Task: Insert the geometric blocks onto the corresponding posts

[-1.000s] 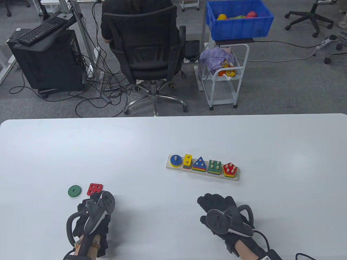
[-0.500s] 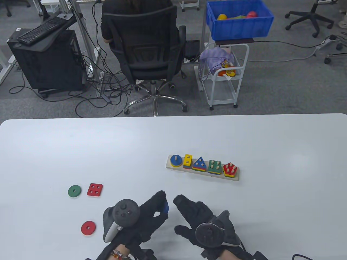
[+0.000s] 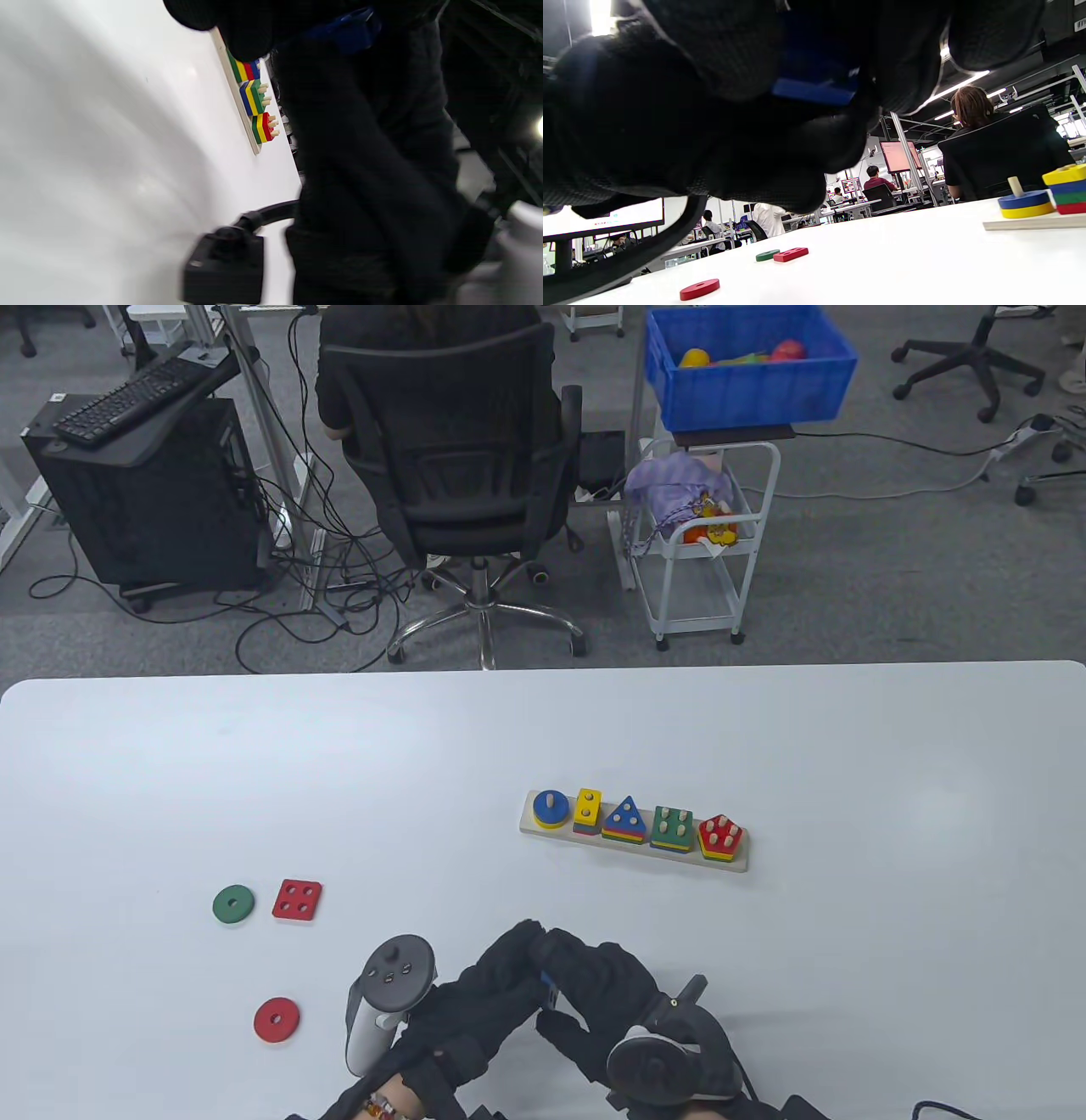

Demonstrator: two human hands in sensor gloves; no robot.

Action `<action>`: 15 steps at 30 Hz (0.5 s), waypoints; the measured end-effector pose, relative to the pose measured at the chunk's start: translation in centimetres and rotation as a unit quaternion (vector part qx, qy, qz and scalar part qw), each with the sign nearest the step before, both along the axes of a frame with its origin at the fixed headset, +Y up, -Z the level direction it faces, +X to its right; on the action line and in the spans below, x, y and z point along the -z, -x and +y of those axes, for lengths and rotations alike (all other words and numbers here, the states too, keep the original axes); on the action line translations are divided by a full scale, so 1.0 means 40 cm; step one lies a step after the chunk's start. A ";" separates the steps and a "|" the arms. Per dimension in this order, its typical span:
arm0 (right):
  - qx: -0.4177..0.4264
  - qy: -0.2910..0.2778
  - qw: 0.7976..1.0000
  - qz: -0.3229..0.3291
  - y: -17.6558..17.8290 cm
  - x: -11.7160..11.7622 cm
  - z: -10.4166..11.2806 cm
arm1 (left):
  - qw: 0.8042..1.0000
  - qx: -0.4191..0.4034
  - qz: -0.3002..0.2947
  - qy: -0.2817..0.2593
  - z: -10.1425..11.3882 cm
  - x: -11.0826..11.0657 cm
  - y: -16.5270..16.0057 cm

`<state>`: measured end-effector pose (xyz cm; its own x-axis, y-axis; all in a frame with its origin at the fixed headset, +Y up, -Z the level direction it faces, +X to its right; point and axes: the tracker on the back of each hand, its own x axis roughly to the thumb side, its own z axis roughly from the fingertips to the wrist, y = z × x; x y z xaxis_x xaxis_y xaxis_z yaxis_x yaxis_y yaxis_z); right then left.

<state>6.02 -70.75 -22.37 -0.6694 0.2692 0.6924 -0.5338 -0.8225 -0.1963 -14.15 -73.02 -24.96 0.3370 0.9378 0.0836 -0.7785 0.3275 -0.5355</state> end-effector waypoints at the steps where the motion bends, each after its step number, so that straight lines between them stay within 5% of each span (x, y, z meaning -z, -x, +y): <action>1: -0.009 0.000 1.000 -0.004 -0.007 0.007 0.000 | 0.999 0.045 0.000 -0.030 0.008 -0.001 0.005; 7: -0.064 0.061 0.995 -0.035 -0.080 0.087 -0.001 | 0.962 0.238 0.071 -0.118 0.021 0.027 0.092; 15: -0.162 0.072 0.973 -0.148 -0.217 0.233 0.052 | 0.890 0.382 0.208 -0.140 0.042 0.062 0.286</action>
<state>14.70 -68.67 -31.70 -0.8994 0.0914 0.4275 -0.1805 -0.9683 -0.1726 -25.60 -71.35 -27.45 0.9231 0.3846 -0.0029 -0.3840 0.9210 -0.0661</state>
